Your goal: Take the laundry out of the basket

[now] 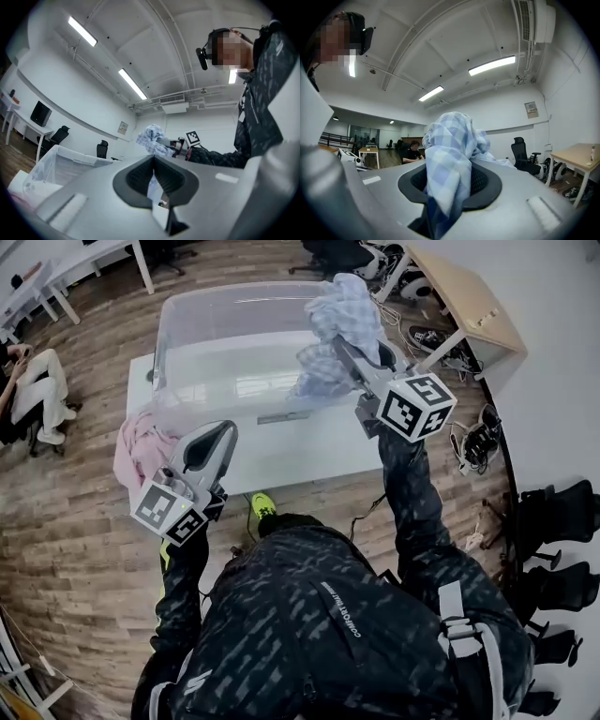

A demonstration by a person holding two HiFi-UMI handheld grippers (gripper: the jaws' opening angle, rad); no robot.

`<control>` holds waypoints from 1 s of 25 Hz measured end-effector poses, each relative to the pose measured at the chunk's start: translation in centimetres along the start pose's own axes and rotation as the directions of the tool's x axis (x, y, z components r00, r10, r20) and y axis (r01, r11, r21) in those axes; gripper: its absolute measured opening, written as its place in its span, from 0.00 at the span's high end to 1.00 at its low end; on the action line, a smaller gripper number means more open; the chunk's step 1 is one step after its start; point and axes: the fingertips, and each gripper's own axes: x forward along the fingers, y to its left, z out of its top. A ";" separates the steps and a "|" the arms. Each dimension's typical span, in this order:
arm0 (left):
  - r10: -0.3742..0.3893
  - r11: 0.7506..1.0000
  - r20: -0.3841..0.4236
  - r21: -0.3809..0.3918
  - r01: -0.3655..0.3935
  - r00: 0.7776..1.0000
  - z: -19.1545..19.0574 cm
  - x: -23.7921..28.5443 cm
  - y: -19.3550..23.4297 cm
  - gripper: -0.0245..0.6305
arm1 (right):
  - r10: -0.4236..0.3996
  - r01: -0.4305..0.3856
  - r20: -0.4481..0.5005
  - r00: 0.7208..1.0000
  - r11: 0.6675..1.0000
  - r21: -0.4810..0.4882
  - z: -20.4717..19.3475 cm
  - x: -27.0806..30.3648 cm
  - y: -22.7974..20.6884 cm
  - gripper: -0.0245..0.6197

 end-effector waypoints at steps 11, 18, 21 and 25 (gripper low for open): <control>-0.028 0.996 0.019 -0.079 0.029 0.999 -3.7 -5.9 -10.1 0.95 | 0.050 -0.050 0.016 0.999 0.998 0.047 -0.5 -12.2 8.7 0.76; -0.064 0.993 -0.005 -0.095 0.063 0.998 -5.4 -7.0 -15.4 0.95 | 0.108 -0.106 -0.010 0.994 0.989 0.103 -3.4 -17.5 12.9 0.76; -0.078 0.992 -0.020 -0.096 0.076 0.997 -6.3 -7.1 -17.7 0.95 | 0.171 -0.166 -0.024 0.985 0.977 0.132 -5.4 -19.6 14.8 0.76; -0.071 0.992 -0.051 -0.104 0.065 0.996 -7.9 -7.2 -21.4 0.95 | 0.253 -0.232 -0.091 0.963 0.952 0.197 -10.1 -23.1 17.2 0.76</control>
